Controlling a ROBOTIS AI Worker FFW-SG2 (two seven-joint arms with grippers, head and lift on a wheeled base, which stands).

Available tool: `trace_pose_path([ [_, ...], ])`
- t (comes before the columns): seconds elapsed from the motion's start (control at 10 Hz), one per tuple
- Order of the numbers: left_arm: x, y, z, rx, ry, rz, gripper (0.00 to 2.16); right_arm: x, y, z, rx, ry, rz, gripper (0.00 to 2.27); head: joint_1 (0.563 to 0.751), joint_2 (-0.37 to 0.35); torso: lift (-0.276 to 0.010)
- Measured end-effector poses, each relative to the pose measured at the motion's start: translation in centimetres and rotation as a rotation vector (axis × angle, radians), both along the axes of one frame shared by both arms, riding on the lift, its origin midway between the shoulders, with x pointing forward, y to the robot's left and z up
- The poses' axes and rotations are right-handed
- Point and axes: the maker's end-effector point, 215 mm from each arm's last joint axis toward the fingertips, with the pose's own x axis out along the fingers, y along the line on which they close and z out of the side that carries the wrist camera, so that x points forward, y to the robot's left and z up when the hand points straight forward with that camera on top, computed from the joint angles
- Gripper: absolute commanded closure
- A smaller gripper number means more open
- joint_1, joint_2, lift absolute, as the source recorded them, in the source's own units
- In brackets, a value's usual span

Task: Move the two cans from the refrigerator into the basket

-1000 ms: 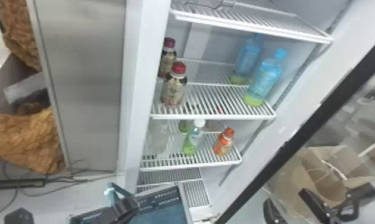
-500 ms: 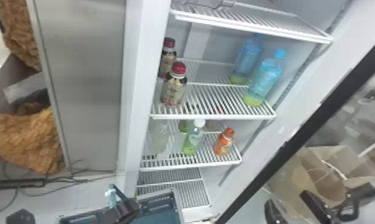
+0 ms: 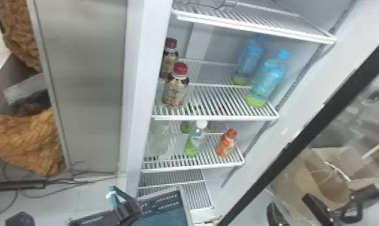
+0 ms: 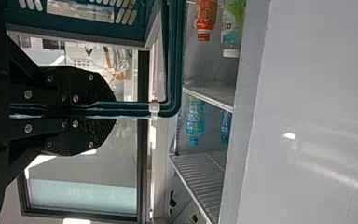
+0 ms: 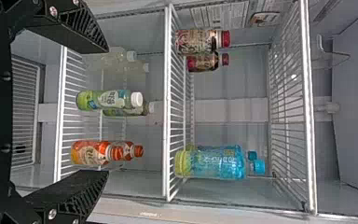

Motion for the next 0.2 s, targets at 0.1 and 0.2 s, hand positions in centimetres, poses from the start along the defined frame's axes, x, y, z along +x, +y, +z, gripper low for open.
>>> trace_pose_path([
  [0.1,-0.01,-0.02,0.0,0.0,0.0,0.0,1.19,-0.07,-0.07,-0.21,0.007,0.005,-0.003,0.13,0.695,-0.35,-0.031],
  [0.2,0.0,0.0,0.0,0.0,0.0,0.0,1.19,-0.11,-0.12,-0.35,0.012,0.007,-0.005,0.13,0.695,-0.35,-0.031],
])
